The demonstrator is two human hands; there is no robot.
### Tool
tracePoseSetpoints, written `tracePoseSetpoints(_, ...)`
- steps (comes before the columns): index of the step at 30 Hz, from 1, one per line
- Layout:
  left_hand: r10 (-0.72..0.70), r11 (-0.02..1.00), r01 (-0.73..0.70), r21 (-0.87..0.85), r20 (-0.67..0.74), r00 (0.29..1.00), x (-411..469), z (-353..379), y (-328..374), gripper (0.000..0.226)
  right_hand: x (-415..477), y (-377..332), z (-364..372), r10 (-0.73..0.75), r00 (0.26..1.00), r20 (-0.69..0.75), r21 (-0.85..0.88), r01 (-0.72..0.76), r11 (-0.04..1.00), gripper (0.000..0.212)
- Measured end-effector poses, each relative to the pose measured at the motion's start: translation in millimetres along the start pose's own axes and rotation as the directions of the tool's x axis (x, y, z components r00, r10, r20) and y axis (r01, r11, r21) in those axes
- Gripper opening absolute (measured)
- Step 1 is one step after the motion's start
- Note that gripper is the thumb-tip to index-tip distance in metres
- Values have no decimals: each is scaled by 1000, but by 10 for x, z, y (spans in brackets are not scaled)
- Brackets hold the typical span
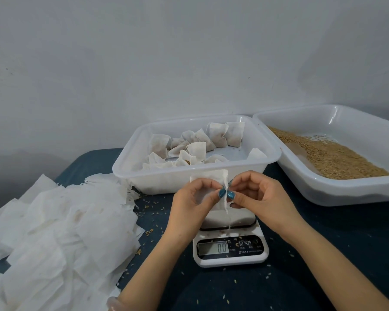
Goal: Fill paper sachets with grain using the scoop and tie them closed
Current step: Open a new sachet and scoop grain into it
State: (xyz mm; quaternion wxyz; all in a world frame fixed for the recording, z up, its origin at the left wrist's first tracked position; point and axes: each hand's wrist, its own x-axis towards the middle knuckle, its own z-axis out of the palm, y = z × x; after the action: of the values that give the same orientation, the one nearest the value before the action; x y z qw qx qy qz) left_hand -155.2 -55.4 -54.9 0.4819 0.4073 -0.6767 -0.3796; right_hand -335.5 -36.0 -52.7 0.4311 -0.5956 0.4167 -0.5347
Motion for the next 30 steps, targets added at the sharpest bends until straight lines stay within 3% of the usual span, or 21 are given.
tracePoseSetpoints(15,43,996,-36,79,-99,994,-27,1,10,8,3,-15,-18,16,1000,-15,-13,-16,1000,18)
tracePoseSetpoints(30,11,1000,-12,-3,-104,995,-23,6,8,12,-5,-59,-1,87,996,-2,115,-86,990,28)
